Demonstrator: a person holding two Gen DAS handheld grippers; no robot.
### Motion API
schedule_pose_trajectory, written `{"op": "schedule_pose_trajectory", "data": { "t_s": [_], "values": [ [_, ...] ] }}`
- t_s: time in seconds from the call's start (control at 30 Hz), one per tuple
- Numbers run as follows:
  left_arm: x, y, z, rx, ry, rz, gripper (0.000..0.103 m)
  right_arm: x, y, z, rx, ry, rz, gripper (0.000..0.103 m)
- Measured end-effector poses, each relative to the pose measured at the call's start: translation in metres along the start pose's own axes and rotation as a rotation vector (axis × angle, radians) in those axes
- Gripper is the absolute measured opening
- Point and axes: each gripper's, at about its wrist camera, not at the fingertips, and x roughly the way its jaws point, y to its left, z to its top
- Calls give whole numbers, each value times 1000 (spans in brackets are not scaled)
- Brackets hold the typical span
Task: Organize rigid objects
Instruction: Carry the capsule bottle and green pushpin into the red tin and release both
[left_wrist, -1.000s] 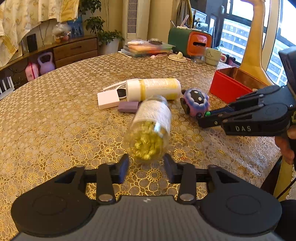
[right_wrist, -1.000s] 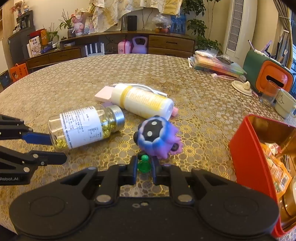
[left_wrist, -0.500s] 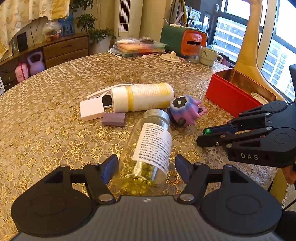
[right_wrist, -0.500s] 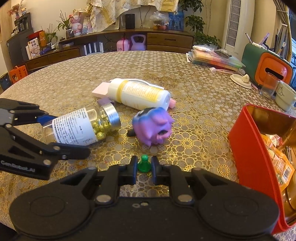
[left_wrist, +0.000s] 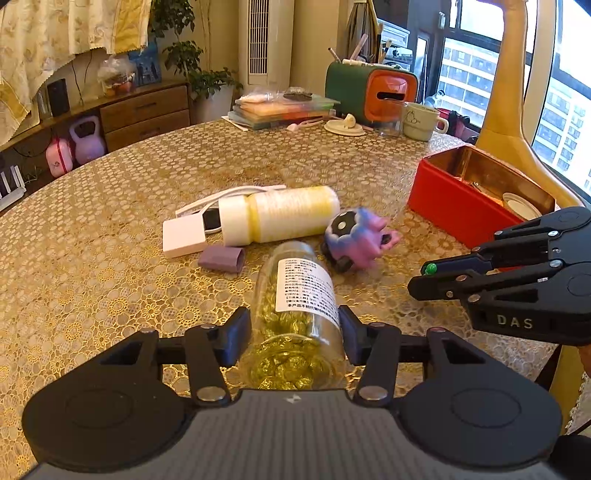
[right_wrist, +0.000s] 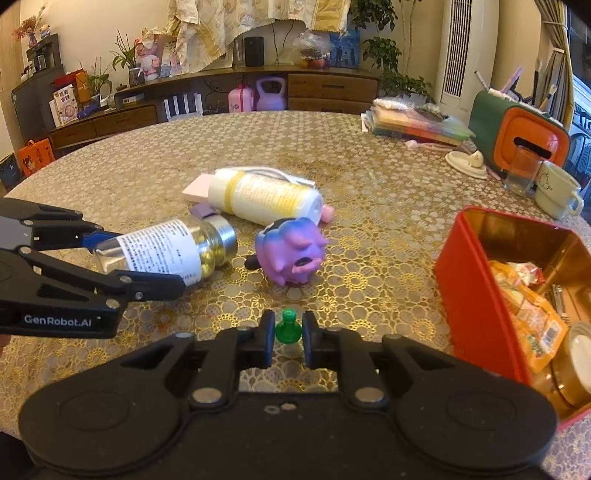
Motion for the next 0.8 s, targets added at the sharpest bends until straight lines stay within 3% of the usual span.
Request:
{"op": "schedule_pose_trajectory", "data": {
  "t_s": [0.47, 0.8],
  "values": [
    [-30, -37, 18, 17, -28, 4, 50, -57, -23, -6, 16, -60, -28, 14],
    [-46, -76, 42, 25, -69, -53, 50, -92, -55, -10, 41, -95, -84, 14]
  ]
}}
